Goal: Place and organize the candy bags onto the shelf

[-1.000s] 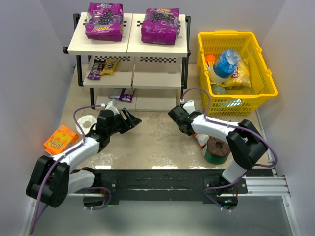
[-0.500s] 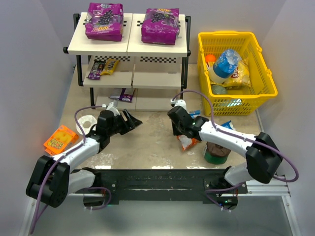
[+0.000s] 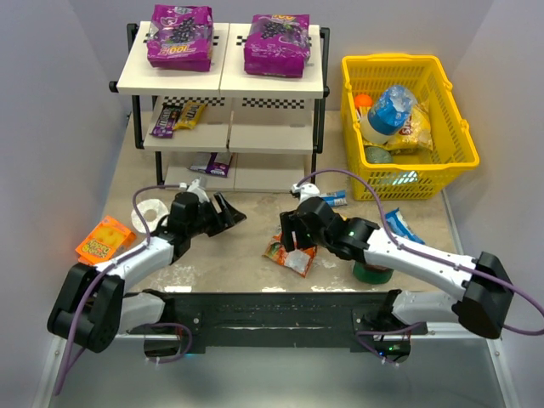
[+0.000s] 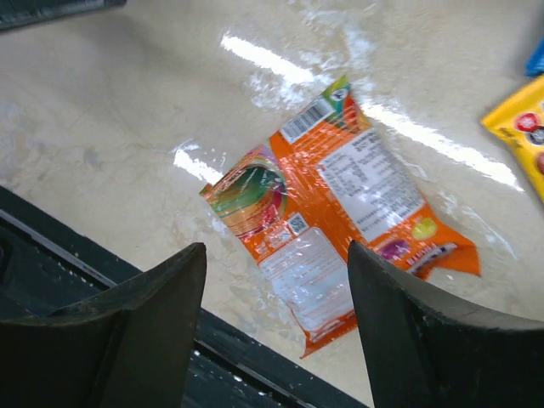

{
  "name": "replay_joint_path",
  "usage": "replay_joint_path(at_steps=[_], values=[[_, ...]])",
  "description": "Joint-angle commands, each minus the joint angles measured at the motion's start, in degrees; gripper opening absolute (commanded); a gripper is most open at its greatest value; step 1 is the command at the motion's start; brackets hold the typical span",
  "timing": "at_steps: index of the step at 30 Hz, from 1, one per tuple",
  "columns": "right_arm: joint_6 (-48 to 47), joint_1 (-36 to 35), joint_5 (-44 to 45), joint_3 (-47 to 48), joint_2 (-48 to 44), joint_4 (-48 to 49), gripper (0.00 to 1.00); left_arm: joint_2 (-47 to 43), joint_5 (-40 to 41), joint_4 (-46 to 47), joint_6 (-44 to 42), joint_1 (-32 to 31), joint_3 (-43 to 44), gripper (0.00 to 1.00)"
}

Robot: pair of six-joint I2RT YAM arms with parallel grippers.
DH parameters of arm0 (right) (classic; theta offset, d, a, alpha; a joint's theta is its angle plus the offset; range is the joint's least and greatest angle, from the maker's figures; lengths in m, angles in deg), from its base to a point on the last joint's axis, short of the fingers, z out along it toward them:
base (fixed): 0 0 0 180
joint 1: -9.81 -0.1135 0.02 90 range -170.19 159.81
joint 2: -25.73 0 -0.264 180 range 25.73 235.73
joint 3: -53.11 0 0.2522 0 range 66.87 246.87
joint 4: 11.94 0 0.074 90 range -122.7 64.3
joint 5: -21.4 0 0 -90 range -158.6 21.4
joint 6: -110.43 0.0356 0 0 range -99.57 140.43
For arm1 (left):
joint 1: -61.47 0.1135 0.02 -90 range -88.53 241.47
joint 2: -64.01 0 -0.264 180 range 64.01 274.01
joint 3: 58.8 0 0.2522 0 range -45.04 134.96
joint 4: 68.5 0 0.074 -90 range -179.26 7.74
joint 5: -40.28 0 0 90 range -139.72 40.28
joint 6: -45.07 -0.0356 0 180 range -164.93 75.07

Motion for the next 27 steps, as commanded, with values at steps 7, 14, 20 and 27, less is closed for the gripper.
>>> replay_joint_path(at_steps=[7, 14, 20, 27], values=[[14.50, 0.18, 10.62, -5.23, -5.10, -6.26, 0.43, 8.71, -6.73, 6.29, -3.42, -3.01, 1.85, 0.73], [18.21, 0.53, 7.28, -11.90, -2.55, -1.44, 0.22, 15.12, -8.83, 11.20, -2.72, -6.44, 3.96, 0.73], [17.68, 1.85, 7.01, -14.11, 0.96, 1.04, 0.16, 21.81, -12.43, 15.51, -2.01, -8.90, 6.07, 0.72], [15.05, 4.75, 7.01, -17.98, 0.36, 3.67, 0.18, 27.70, -18.23, 19.29, -1.66, -11.98, 9.06, 0.71]])
